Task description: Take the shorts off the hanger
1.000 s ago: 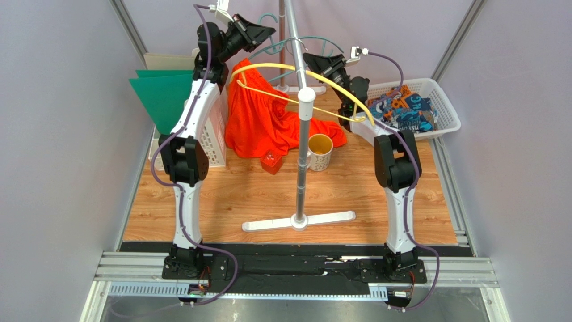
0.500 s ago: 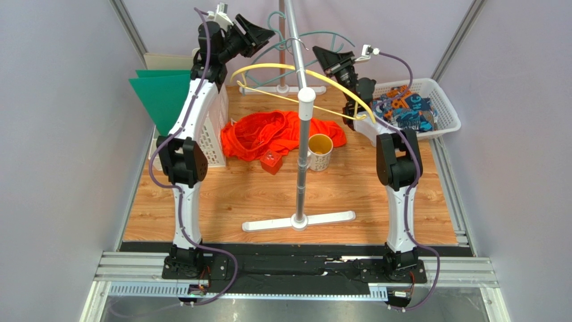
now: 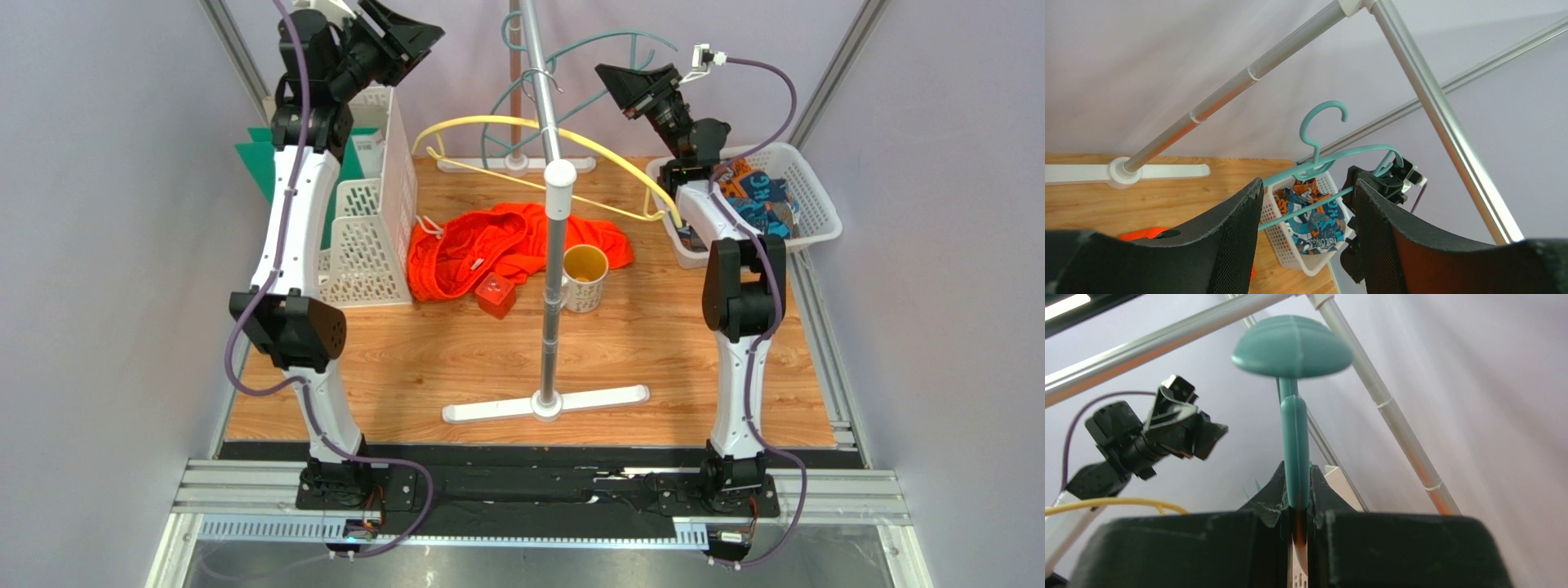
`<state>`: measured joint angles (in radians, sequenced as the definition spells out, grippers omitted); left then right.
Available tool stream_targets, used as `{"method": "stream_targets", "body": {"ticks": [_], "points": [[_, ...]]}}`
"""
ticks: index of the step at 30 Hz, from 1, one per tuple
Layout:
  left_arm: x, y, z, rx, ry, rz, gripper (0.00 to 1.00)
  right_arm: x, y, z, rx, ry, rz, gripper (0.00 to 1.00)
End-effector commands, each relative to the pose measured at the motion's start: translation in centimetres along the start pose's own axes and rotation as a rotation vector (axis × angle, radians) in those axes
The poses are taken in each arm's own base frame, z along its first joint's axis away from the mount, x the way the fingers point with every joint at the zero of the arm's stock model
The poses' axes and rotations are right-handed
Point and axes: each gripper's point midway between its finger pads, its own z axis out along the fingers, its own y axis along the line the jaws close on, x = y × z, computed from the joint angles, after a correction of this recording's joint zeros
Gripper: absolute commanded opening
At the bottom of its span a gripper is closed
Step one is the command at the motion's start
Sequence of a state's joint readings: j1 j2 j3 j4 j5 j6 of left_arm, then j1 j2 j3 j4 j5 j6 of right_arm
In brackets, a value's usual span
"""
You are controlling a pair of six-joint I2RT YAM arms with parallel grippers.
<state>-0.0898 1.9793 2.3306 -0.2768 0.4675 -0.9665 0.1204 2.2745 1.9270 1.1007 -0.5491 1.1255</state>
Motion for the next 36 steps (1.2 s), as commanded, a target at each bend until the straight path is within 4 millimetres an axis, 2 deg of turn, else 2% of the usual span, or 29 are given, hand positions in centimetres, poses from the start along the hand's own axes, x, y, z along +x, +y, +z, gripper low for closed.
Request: {"method": "stream_targets", "body": {"ticks": [1,2,3,4,5,6,7,8,12,14,15,17,20,22,23,24,27,29,32,36], "points": [[-0.5,-3.2,-3.9,-0.024,-0.007,0.042,0.6,-0.9,2.3,-0.6,-0.118,0.06,-0.106,0.0],[-0.1,-3.5,-4.5,-0.026,0.006,0.036,0.6,-0.9,2.5,-0.7,-0.122,0.07,-0.112,0.0],[-0.2,-5.1,-5.8,-0.005,0.006,0.053,0.6,-1.0,2.9,-0.9,-0.124,0.081,-0.129,0.0],[0.6,-4.6,-6.3,-0.019,0.031,0.047,0.59,-1.3,2.7,-1.1,-0.112,0.087,-0.135,0.0],[1.2,-5.0,-7.1,-0.013,0.052,0.053,0.59,-1.5,2.8,-1.2,-0.11,0.093,-0.145,0.0],[1.1,-6.7,-9.0,0.002,0.044,0.076,0.59,-1.8,3.3,-1.2,-0.112,0.099,-0.155,0.0],[2.2,-5.7,-9.5,-0.029,0.072,0.056,0.59,-1.8,3.4,-1.4,-0.114,0.116,-0.174,0.0],[2.9,-5.7,-10.5,-0.053,0.091,0.047,0.59,-1.9,3.4,-1.4,-0.107,0.128,-0.177,0.0],[4.4,-7.6,-15.7,-0.068,0.094,0.046,0.59,-2.3,4.4,-1.3,-0.126,0.169,-0.207,0.0],[5.2,-8.1,-17.5,-0.064,0.099,0.051,0.59,-2.8,4.9,-0.7,-0.135,0.181,-0.234,0.0],[6.1,-8.4,-19.2,-0.064,0.101,0.073,0.59,-2.9,5.2,-0.5,-0.145,0.189,-0.246,0.0],[7.3,-8.3,-21.1,-0.078,0.112,0.082,0.59,-3.7,5.8,0.1,-0.156,0.198,-0.286,0.0],[10.7,-7.6,-25.5,-0.087,0.142,0.115,0.6,-4.1,6.6,1.0,-0.171,0.238,-0.349,0.0],[12.4,-6.6,-27.3,-0.121,0.183,0.131,0.6,-4.3,6.5,1.3,-0.152,0.258,-0.365,0.0],[13.0,-6.6,-28.5,-0.121,0.19,0.175,0.6,-4.9,7.2,1.7,-0.168,0.257,-0.4,0.0],[14.1,-5.6,-29.2,-0.157,0.227,0.166,0.6,-5.2,7.6,1.9,-0.172,0.256,-0.409,0.0],[14.8,-5.2,-30.8,-0.18,0.233,0.198,0.6,-5.8,8.4,2.8,-0.178,0.257,-0.418,0.0],[15.1,-5.7,-31.3,-0.161,0.22,0.174,0.6,-6.3,9.6,3.5,-0.194,0.25,-0.44,0.0],[15.5,-7.6,-31.3,-0.065,0.211,0.112,0.61,-6.6,10.2,3.8,-0.192,0.228,-0.434,0.0],[16.0,-7.8,-30.9,-0.019,0.218,0.073,0.61,-7.5,12.1,4.4,-0.219,0.177,-0.422,0.0]]}}
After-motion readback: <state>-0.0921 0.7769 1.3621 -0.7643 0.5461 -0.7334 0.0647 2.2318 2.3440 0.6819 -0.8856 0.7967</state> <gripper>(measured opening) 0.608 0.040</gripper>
